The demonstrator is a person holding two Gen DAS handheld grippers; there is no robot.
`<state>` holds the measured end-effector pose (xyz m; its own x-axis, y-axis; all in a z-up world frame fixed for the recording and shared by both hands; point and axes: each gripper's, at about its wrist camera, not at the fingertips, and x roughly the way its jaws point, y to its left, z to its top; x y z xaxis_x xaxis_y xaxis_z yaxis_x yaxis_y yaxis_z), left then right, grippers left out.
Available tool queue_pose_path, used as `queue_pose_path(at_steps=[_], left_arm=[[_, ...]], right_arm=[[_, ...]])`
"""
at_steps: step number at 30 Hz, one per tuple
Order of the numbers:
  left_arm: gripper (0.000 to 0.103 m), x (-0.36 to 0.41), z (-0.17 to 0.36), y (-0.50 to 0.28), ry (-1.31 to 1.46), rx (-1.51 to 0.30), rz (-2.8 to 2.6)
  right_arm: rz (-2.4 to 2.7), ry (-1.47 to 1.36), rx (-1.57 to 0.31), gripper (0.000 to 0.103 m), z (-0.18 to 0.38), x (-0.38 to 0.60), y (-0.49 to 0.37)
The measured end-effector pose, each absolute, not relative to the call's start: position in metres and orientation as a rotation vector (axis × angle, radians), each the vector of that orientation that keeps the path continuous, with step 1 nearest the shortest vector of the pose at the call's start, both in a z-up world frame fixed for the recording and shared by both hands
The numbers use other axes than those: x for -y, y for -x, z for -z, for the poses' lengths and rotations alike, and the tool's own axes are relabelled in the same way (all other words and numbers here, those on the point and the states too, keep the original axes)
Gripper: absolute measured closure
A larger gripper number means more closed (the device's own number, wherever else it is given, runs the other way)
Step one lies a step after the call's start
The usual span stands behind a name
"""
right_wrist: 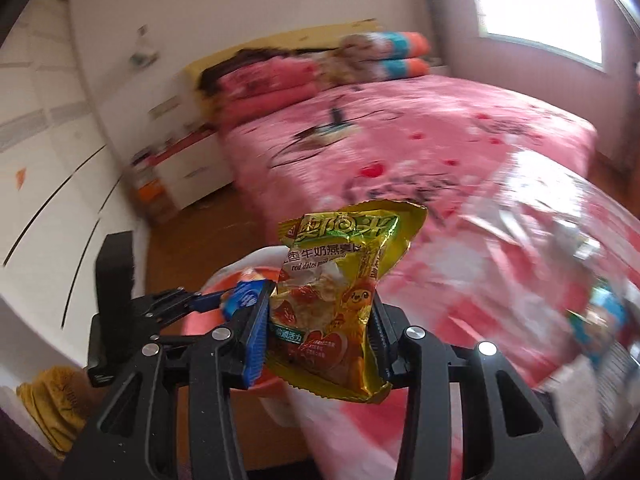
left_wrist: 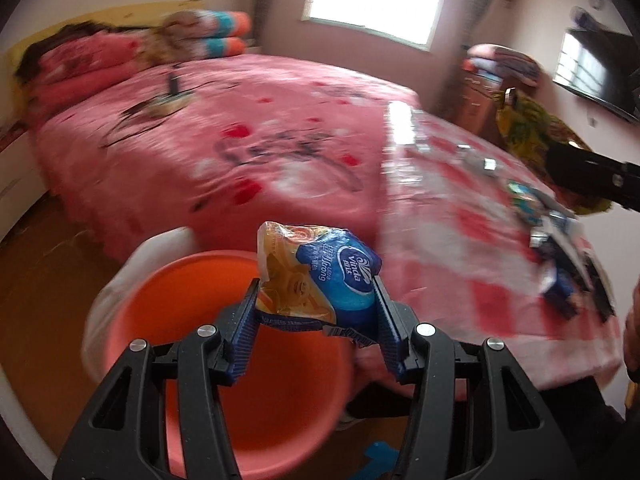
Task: Collect trash
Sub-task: 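Carry both items over the orange bucket and open both grippers to drop them, then move both open grippers from the bucket back to the trash pile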
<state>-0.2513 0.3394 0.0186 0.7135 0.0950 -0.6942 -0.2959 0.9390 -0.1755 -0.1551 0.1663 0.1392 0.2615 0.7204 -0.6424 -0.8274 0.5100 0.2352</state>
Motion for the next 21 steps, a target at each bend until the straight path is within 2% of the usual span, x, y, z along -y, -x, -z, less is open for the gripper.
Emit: queue_pose_path(at_steps=[5, 9, 11, 13, 15, 18, 21], left_arm=[[0.048, -0.38, 0.007, 0.269, 0.315, -0.784, -0.357], [0.03, -0.402, 0.024, 0.28, 0.345, -0.809, -0.442], [0.024, -0.413, 0.032, 0.284, 0.369, -0.83, -0.478], [0.019, -0.418, 0.035, 0.286, 0.378, -0.837, -0.51], [0.018, -0.421, 0.035, 0.288, 0.386, -0.832, -0.519], [0.016, -0.423, 0.034, 0.29, 0.385, -0.821, -0.527], [0.015, -0.421, 0.034, 0.288, 0.388, -0.821, -0.521]], right_arm=[[-1.156, 0.229, -0.832, 0.059, -0.115, -0.228, 0.169], [-1.193, 0.307, -0.89, 0.057, -0.088, -0.268, 0.181], [-1.189, 0.346, -0.909, 0.048, -0.075, -0.279, 0.184], [-1.18, 0.361, -0.918, 0.027, -0.065, -0.285, 0.187], [-1.161, 0.361, -0.918, 0.018, -0.062, -0.284, 0.187], [-1.139, 0.355, -0.909, 0.012, -0.063, -0.28, 0.188], [-1.111, 0.348, -0.903, 0.012, -0.064, -0.275, 0.185]])
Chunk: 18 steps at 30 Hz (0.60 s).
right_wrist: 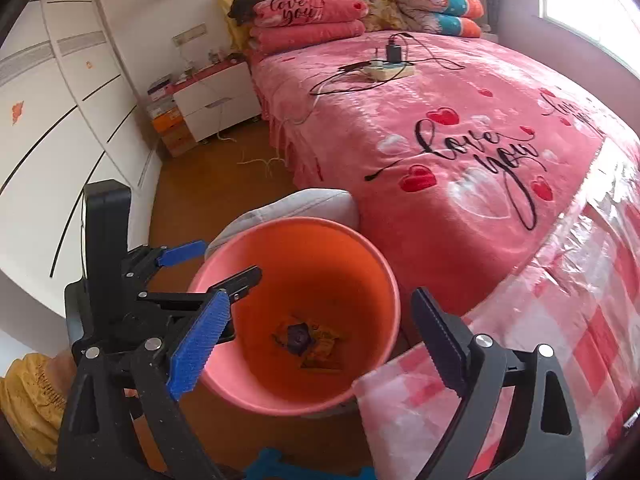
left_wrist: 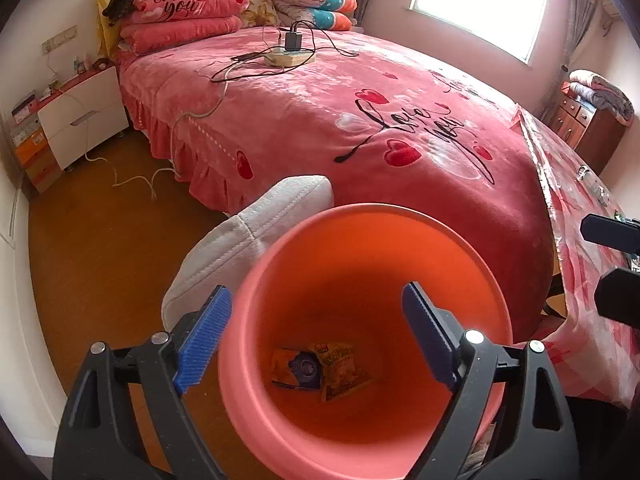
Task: Collect trash
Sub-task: 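Move both open grippers from the bucket back to the trash pile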
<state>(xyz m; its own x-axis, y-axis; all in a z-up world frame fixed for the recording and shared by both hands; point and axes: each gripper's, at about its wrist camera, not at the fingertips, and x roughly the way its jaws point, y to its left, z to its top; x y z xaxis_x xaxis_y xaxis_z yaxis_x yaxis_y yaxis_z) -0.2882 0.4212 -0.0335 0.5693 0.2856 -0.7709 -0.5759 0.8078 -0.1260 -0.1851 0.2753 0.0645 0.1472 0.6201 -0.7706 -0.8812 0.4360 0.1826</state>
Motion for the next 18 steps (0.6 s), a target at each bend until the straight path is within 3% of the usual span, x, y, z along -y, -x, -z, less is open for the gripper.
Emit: queue_pose_path(at_steps=[18], left_arm=[[0.012, -0.366, 0.002, 0.252, 0.317, -0.812, -0.4]], right_arm=[[-0.904, 0.201, -0.86, 0.009, -0.077, -0.193, 0.152]])
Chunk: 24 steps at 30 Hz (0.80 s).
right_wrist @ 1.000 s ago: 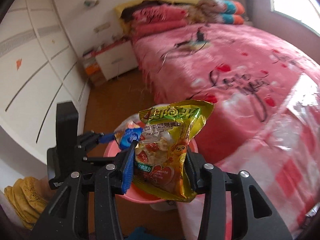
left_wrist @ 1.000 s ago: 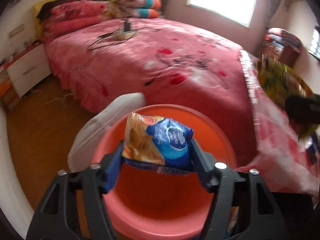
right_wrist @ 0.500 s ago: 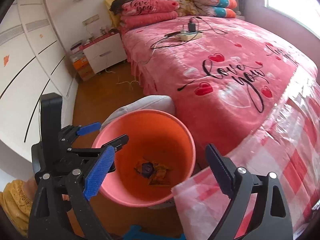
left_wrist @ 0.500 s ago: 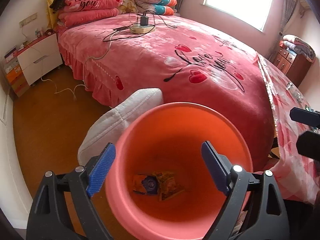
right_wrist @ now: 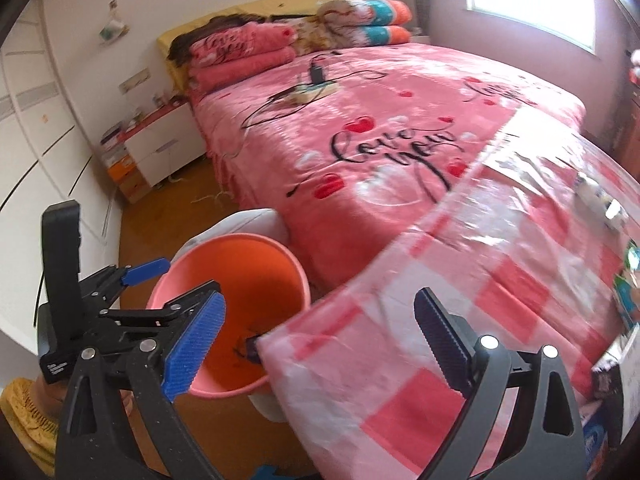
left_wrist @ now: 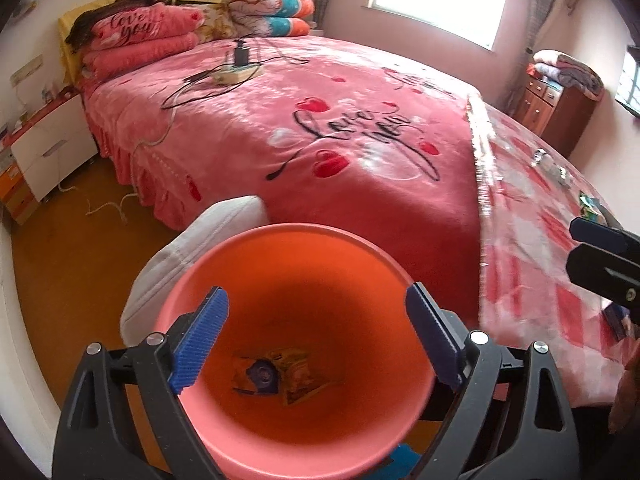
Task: Collect trash
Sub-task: 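Move both open grippers from the bucket back to the trash pile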
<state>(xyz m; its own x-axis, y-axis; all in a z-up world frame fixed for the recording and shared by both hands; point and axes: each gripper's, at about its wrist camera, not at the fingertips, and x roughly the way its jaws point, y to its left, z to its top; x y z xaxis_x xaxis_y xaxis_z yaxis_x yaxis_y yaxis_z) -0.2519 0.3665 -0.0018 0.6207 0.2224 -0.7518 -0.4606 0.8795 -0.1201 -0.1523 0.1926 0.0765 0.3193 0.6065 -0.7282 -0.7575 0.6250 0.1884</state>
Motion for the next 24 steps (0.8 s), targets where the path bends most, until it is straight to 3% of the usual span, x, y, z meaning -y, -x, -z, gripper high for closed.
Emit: queue_pose_path(at_steps=[24], left_arm=[[0.012, -0.265, -0.029, 0.204, 0.176, -0.83, -0.213]], right_arm=[[-0.657, 0.069, -0.739, 0.007, -0.081, -0.07, 0.129]])
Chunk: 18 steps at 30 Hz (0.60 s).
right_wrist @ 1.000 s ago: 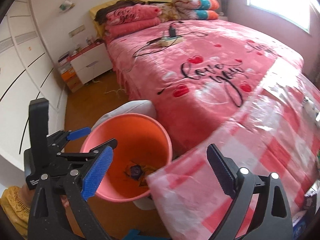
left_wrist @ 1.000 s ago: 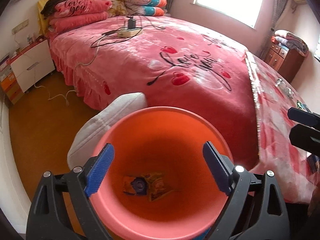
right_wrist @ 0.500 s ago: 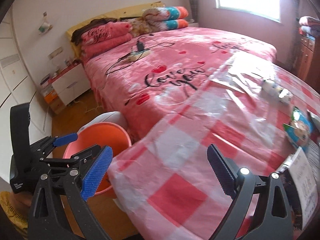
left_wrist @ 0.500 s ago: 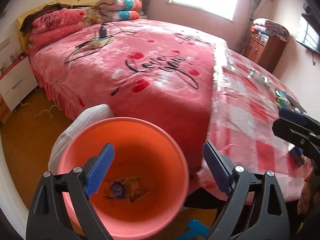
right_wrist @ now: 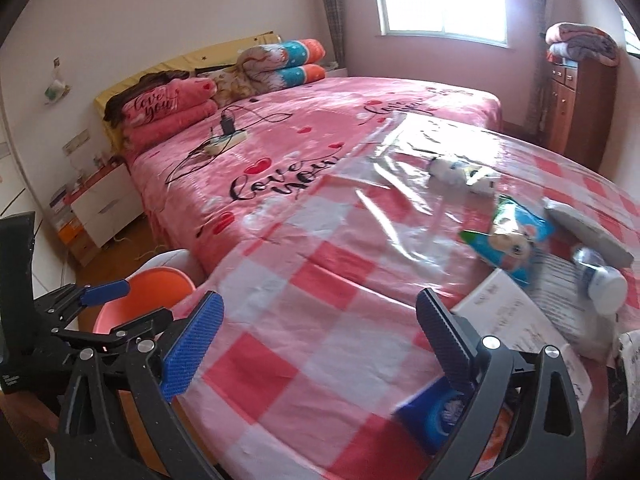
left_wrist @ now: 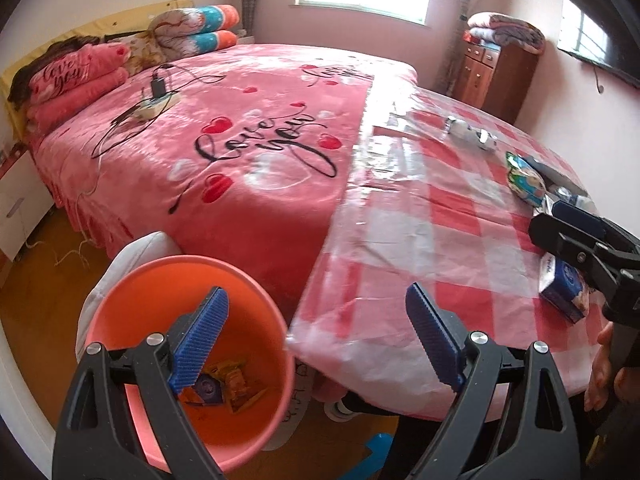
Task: Collect trash
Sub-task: 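Move both open grippers from the bucket back to the trash pile, then lower the left gripper onto the blue Vinda tissue pack and close it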
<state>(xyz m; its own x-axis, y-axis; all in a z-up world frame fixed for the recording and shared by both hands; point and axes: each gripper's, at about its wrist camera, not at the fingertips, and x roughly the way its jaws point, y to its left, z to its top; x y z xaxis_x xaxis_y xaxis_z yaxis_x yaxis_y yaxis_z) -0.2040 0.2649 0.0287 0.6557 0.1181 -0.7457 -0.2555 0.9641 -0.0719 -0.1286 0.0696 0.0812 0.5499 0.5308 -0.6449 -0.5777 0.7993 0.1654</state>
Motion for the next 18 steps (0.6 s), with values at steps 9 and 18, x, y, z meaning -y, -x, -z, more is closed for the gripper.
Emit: queue_pose_path(at_steps=[9, 18], left_arm=[[0.012, -0.233, -0.032, 0.19, 0.115, -0.849, -0.175], [0.012, -0.207, -0.033, 0.179, 0.068, -0.869, -0.148]], right_arm=[[-0.606, 0.035, -0.722, 0.007, -0.077, -0.035, 0.121], [-0.572, 0.013, -0.709, 0.007, -0.075, -0.012, 0.115]])
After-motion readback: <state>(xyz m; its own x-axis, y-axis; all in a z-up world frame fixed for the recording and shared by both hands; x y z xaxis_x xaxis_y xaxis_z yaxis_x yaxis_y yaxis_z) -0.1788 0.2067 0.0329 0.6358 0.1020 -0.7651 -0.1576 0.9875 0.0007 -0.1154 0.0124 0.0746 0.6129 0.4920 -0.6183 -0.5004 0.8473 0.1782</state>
